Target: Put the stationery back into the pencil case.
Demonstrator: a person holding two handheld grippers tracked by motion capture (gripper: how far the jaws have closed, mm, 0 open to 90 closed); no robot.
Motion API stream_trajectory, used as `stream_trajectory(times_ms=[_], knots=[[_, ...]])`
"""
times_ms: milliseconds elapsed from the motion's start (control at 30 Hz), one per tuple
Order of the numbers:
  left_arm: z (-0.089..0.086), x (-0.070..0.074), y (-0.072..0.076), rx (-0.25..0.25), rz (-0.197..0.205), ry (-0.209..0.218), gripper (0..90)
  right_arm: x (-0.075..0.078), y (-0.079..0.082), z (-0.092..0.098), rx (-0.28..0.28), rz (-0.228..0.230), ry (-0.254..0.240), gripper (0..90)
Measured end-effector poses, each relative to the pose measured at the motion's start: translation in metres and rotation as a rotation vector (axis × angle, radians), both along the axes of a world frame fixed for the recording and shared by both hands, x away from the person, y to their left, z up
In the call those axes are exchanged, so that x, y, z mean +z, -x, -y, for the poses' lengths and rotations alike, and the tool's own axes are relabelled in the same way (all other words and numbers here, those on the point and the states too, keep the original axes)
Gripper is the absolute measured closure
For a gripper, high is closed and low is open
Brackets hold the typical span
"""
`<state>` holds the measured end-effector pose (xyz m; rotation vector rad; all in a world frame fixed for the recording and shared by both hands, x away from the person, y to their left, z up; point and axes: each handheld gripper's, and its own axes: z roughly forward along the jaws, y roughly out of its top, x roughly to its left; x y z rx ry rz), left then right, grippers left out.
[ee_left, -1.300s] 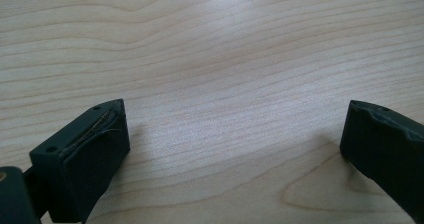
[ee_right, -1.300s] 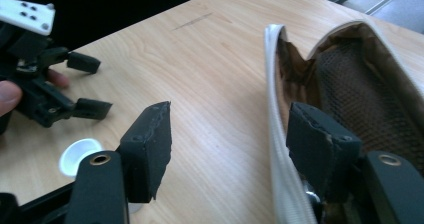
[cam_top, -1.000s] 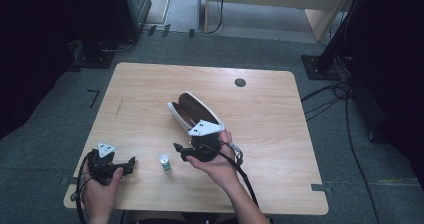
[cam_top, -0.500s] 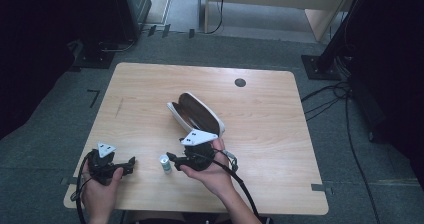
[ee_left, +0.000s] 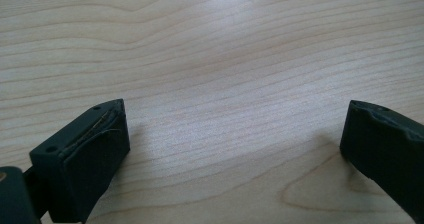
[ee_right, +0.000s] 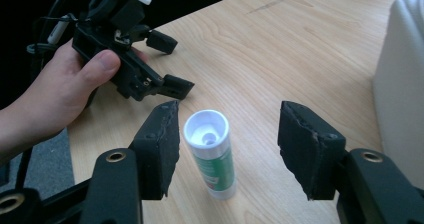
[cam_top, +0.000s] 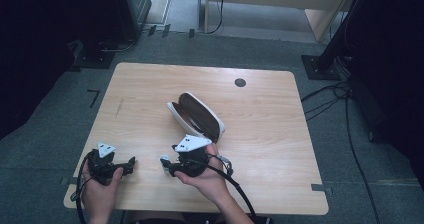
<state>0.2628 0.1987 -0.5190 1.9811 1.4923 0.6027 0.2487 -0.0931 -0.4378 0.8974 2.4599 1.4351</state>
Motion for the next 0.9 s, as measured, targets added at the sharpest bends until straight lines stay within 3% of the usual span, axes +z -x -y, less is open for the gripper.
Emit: stream_trajectory(times_ms=[367,900], knots=[[0.0,0.0,0.0,0.0,0.0,0.0,0.0,-0.01,0.002,-0.011,0.027,-0.007,0.023,44.0],[0.0,0.0,0.0,-0.001,0.0,-0.001,0.0,-0.021,0.002,-0.02,0.005,-0.004,0.096,50.1]])
